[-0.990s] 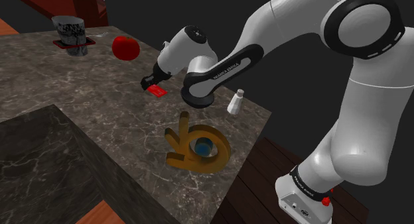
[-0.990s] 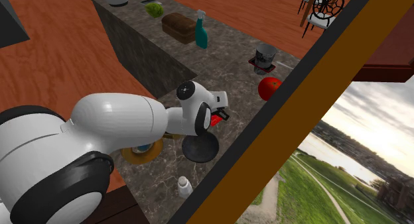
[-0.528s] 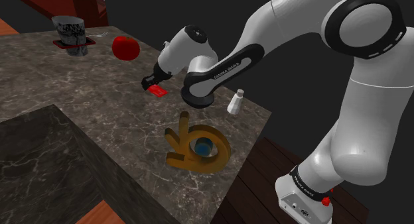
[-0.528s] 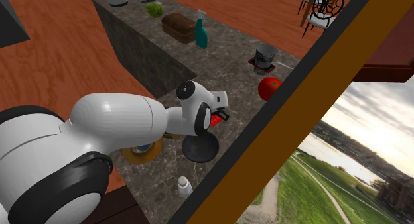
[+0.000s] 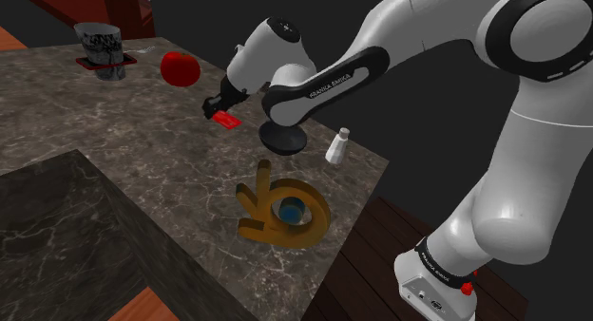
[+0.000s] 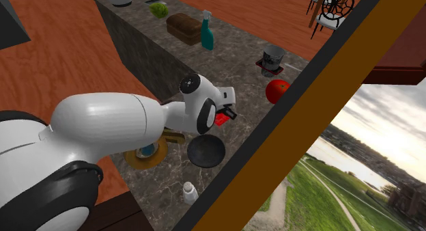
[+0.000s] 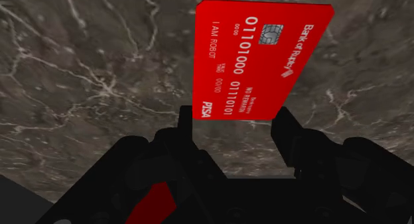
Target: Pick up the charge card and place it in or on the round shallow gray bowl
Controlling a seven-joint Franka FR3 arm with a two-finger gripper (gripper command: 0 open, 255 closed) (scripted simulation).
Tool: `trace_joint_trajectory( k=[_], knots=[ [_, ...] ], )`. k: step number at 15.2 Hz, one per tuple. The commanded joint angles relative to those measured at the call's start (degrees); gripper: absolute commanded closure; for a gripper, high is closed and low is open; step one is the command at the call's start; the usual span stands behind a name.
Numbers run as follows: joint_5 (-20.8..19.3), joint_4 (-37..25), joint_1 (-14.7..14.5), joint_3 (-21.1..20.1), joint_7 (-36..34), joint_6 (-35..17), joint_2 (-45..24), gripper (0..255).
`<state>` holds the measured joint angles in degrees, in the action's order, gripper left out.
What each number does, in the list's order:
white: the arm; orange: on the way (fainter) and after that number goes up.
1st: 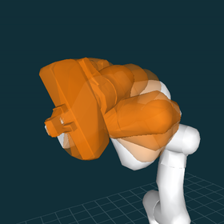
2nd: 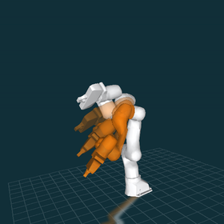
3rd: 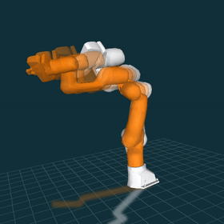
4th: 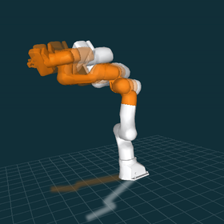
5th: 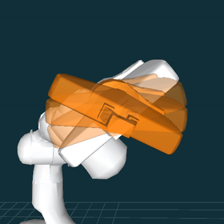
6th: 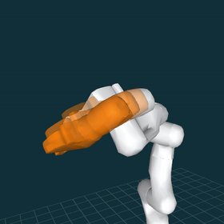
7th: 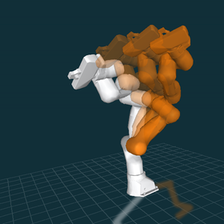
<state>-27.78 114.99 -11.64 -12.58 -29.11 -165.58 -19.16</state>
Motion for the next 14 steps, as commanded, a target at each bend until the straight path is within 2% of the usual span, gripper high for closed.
trace_joint_trajectory(
  k=[1, 14],
  knots=[
    [1.3, 0.0, 0.8, -1.0, 1.3, 1.1, 1.0, 255],
    [8.8, -2.6, 3.8, -5.3, 7.9, 8.9, 6.5, 255]
  ],
)
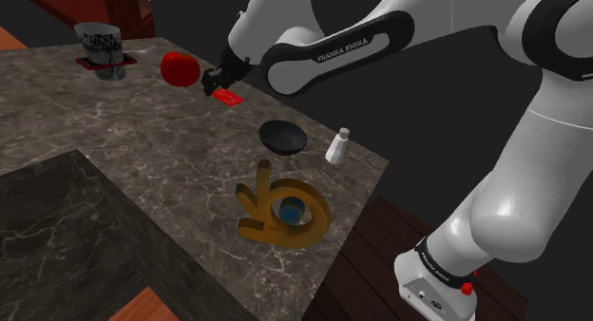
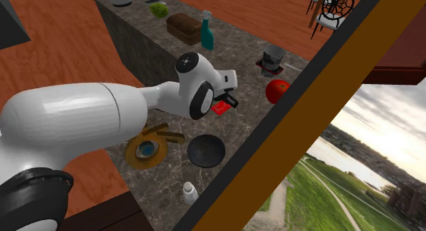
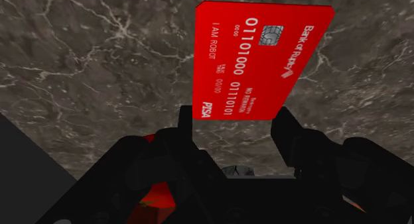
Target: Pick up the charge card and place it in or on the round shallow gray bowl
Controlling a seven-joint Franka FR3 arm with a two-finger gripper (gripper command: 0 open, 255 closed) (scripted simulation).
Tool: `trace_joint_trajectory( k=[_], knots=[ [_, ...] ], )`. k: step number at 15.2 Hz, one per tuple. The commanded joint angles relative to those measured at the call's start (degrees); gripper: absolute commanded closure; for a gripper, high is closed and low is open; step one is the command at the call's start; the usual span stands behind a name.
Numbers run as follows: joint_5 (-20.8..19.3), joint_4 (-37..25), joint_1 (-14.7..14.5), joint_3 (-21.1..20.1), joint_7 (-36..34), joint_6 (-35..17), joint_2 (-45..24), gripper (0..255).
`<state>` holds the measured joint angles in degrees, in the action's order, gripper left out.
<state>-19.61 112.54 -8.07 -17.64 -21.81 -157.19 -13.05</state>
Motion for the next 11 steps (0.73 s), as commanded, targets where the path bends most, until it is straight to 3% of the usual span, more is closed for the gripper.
trace_joint_trajectory(
  k=[1, 6, 11],
  knots=[
    [1.8, 2.7, 1.2, -0.6, 1.7, -0.4, 2.6, 255],
    [11.2, 16.0, 4.5, -1.7, 10.0, -4.0, 13.5, 255],
    [22.5, 27.6, 2.9, 1.7, 20.7, -5.2, 24.5, 255]
  ],
)
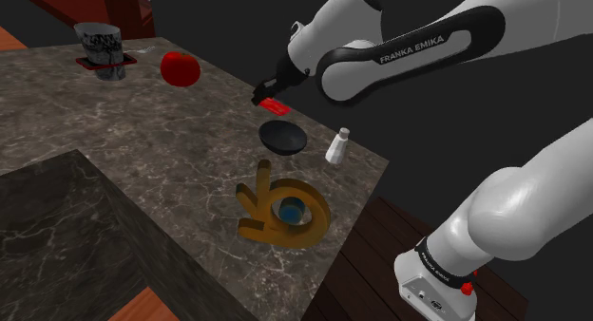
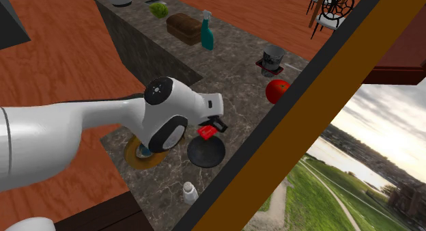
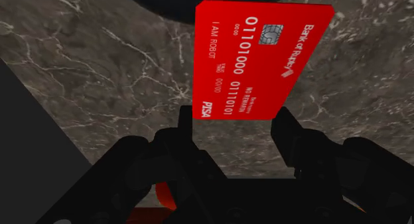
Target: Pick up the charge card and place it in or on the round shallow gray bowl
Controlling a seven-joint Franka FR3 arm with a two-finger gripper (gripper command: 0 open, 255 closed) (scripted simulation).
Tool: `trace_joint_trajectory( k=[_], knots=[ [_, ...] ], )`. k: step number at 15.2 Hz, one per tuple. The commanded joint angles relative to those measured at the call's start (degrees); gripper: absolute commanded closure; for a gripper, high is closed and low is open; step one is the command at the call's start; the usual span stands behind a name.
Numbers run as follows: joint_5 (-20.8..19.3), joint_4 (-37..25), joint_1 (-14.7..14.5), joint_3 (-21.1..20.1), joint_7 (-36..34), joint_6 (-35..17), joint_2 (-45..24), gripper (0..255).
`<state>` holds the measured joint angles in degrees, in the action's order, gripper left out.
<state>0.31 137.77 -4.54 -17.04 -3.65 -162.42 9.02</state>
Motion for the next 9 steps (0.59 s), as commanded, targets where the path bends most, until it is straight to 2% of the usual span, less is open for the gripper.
trace_joint_trajectory(
  k=[1, 3, 9],
  knots=[
    [4.3, 4.5, -1.3, 2.1, 4.5, 0.1, 4.6, 255],
    [6.2, 7.4, -2.6, 4.0, 6.7, 0.3, 7.7, 255],
    [5.6, 9.6, -2.3, 3.4, 6.2, -5.1, 4.6, 255]
  ],
)
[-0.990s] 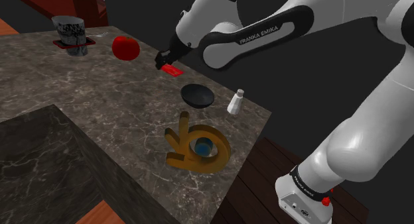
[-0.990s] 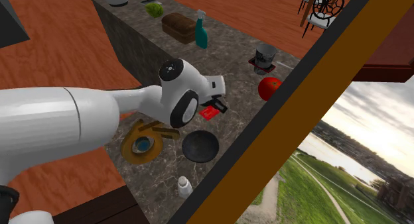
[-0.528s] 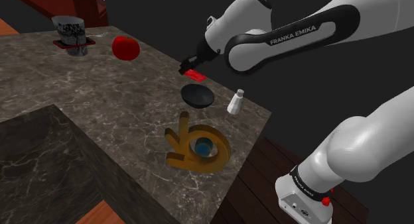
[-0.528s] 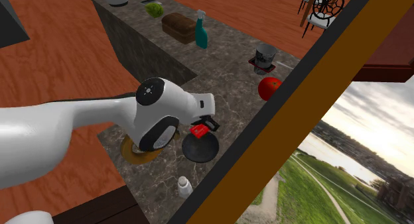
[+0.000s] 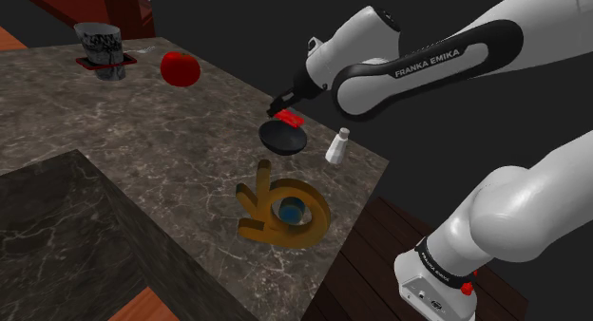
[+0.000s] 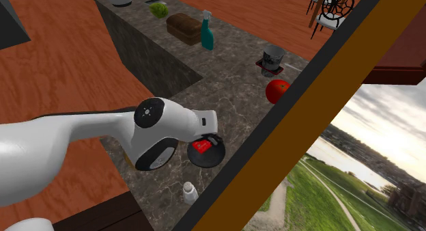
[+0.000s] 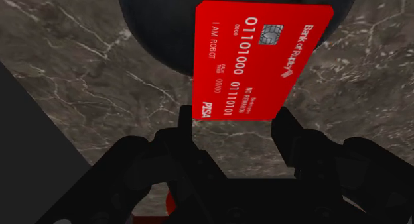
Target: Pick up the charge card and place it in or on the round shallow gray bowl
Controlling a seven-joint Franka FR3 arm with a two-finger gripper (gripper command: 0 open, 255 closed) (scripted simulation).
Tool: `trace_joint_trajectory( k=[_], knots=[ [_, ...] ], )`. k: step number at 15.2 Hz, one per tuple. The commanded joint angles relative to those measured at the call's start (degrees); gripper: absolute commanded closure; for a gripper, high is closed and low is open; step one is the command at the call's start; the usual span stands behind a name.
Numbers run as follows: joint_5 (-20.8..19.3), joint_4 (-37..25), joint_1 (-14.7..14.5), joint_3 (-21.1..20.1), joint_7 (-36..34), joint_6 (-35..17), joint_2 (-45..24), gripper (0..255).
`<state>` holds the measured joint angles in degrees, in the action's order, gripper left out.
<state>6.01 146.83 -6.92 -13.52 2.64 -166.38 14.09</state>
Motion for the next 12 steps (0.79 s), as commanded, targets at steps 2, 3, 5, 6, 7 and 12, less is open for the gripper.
trace_joint_trajectory(
  k=[2, 3, 5, 6, 7, 12],
  knots=[
    [-0.4, 1.2, 0.3, -0.4, -0.3, -2.9, -1.7, 255],
    [-0.6, 1.5, 0.4, -0.5, -0.4, -3.8, -2.3, 255],
    [-1.0, 2.0, 0.7, -0.9, -0.8, -5.6, -3.6, 255],
    [-1.3, 2.3, 1.0, -1.1, -1.0, -6.6, -4.3, 255],
    [-1.7, 2.5, 1.2, -1.3, -1.3, -7.5, -5.0, 255],
    [-2.8, 3.0, 2.0, -1.9, -2.1, -9.6, -6.6, 255]
  ],
)
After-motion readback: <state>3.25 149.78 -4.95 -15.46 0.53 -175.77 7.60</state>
